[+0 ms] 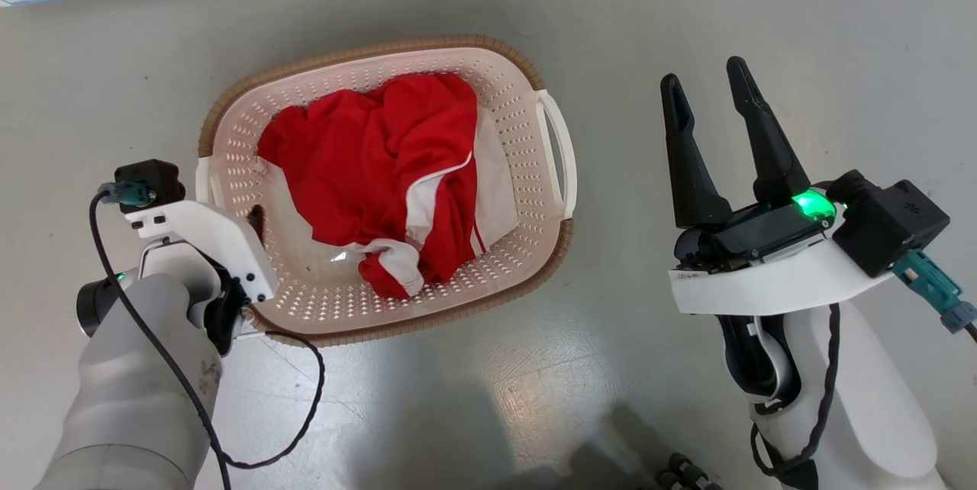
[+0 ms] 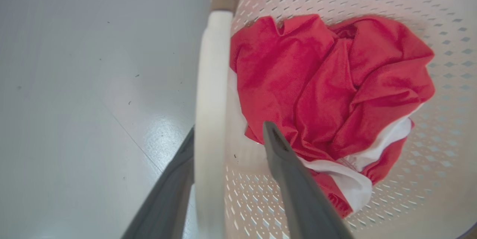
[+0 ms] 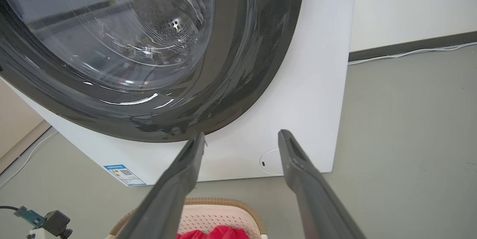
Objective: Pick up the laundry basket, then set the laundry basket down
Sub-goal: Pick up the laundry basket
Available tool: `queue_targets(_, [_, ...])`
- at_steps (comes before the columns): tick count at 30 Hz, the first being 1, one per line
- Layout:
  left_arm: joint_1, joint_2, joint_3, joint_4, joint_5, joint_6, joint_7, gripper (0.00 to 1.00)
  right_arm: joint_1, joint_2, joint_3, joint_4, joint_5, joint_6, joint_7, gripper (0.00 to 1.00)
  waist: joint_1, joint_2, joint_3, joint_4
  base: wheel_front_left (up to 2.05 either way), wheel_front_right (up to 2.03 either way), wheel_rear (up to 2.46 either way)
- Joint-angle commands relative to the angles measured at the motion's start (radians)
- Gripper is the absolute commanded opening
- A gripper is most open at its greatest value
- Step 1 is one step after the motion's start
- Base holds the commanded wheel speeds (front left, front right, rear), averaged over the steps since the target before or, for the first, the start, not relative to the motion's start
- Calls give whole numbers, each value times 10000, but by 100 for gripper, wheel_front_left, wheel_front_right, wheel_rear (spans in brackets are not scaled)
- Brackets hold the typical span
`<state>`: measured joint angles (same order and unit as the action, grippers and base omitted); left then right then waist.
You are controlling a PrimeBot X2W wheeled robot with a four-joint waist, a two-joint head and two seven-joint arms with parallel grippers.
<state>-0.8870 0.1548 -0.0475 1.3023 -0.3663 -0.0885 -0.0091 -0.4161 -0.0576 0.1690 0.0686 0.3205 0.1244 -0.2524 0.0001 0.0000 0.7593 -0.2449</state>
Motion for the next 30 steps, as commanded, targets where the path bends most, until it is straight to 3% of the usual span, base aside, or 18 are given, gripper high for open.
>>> queue_targets(1, [157, 182, 109, -115, -37, -18, -16, 100, 67, -42, 214, -195, 66, 63, -93, 100, 0, 0, -10, 11, 0, 0, 0])
queue_targets(15, [478, 194, -101, -115, -86, 93, -256, 100, 125, -101, 271, 57, 74, 63, -93, 100, 0, 0, -588, 181, 0, 0, 0])
queue_targets(30, [1549, -74, -476, -328, -152, -325, -2254, 100, 664, -340, 438, 835, 338, 63, -94, 100, 0, 0, -3102, 823, 0, 0, 0])
